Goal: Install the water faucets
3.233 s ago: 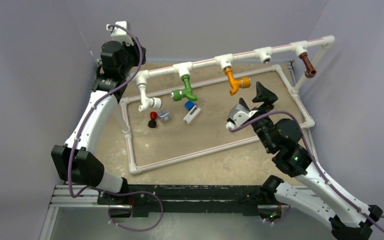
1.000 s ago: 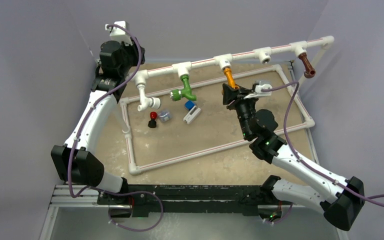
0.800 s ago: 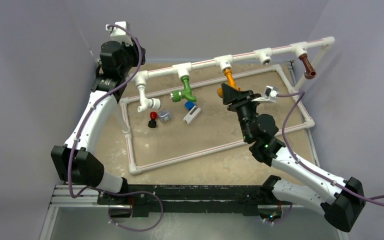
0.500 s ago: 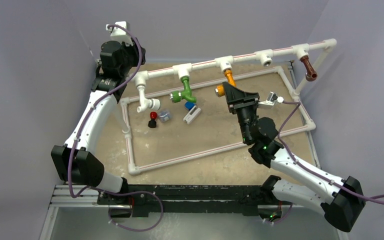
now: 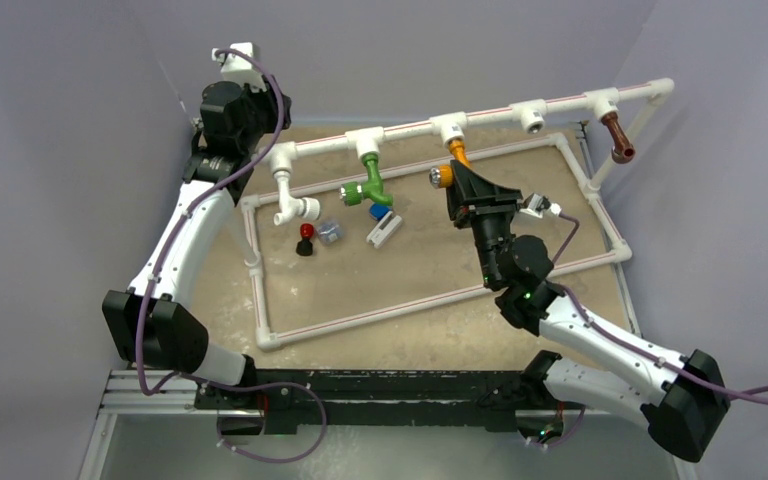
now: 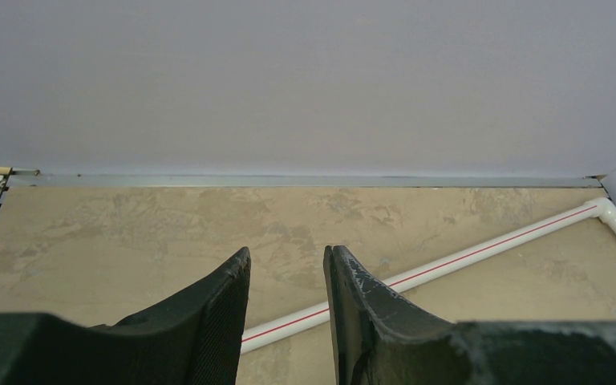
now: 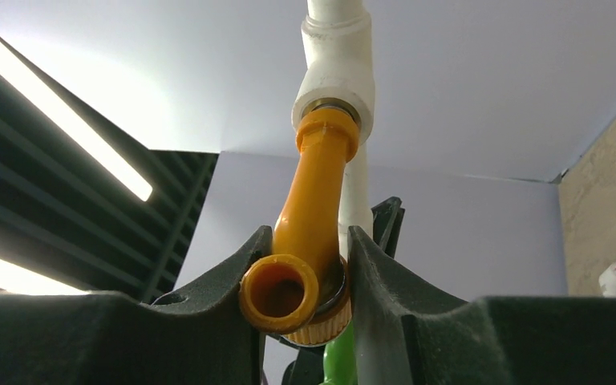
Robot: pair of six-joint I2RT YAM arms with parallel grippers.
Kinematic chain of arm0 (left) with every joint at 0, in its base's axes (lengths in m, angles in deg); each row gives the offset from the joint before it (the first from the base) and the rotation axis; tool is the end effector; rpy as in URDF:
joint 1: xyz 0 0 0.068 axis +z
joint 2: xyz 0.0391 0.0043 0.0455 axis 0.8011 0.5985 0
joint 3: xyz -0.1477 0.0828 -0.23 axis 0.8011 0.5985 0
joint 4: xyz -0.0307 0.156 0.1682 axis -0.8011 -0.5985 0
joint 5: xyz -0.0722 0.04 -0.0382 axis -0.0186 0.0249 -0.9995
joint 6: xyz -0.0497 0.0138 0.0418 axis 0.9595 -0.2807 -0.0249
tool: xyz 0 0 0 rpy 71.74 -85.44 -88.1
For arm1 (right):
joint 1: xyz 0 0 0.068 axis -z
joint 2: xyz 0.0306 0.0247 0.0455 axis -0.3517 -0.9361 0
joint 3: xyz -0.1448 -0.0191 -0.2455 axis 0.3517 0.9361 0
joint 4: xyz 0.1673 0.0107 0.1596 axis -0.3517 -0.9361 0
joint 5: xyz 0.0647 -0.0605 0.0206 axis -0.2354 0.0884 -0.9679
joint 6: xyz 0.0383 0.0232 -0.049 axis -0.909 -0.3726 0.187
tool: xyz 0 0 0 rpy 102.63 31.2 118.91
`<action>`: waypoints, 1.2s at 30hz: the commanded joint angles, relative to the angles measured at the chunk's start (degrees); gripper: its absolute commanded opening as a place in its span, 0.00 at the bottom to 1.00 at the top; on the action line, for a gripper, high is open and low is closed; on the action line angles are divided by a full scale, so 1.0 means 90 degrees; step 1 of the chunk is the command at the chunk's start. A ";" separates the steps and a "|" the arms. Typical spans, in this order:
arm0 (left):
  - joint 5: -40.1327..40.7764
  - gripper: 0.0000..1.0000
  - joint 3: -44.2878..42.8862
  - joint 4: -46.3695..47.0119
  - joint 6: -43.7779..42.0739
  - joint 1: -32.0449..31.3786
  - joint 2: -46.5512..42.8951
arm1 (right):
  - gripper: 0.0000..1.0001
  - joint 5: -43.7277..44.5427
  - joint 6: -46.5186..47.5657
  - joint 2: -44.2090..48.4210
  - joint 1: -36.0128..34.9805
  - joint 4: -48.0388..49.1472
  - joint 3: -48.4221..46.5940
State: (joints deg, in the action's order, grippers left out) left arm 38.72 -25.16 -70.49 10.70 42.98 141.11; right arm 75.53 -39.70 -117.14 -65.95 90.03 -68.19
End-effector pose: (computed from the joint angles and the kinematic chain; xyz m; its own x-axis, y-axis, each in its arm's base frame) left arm 0.3302 -0.0580 0.4269 -0.1722 -0.2139 -0.9616 0.1090 0.9660 -0.2344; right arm 0.1517 0.1123 0.3824 -0.2340 0.9479 0.2159 -0.3220 -0.2851 0.9028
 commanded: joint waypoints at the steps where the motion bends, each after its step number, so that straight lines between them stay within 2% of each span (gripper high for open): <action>1: -0.0034 0.38 0.0614 -0.1306 0.0002 -0.0032 0.0589 | 0.29 -0.0816 -0.0675 0.0321 -0.0272 0.0555 -0.0142; 6: -0.0044 0.38 0.0618 -0.1304 0.0002 -0.0032 0.0578 | 0.58 -0.0733 -0.0223 0.0701 -0.0267 -0.0239 -0.0110; 8: -0.0044 0.38 0.0618 -0.1303 0.0002 -0.0032 0.0593 | 0.67 -0.0728 -0.0011 0.0854 -0.0272 -0.0773 -0.0190; 11: -0.0042 0.38 0.0618 -0.1307 0.0002 -0.0032 0.0588 | 0.75 -0.0701 0.0183 0.1096 -0.0272 -0.1279 -0.0159; 16: -0.0025 0.39 0.0618 -0.1307 -0.0008 -0.0027 0.0579 | 0.81 -0.0556 0.0515 0.1655 -0.0257 -0.2122 0.0026; 20: -0.0025 0.39 0.0618 -0.1307 -0.0008 -0.0032 0.0588 | 0.81 -0.0594 0.1485 0.2026 -0.0268 -0.2661 -0.0156; 25: -0.0015 0.39 0.0618 -0.1308 -0.0008 -0.0032 0.0607 | 0.83 -0.0365 0.2700 0.2293 -0.0266 -0.3875 -0.0788; 30: -0.0011 0.39 0.0628 -0.1307 -0.0008 -0.0032 0.0617 | 0.82 -0.0172 0.4337 0.2488 -0.0261 -0.4558 -0.1372; 36: -0.0024 0.39 0.0628 -0.1308 -0.0008 -0.0032 0.0620 | 0.84 -0.0283 0.7015 0.2309 -0.0270 -0.4853 -0.2054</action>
State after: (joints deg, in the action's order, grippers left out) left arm 38.78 -25.27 -70.49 10.70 42.82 141.31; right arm 72.39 3.14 -95.19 -68.32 49.40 -82.00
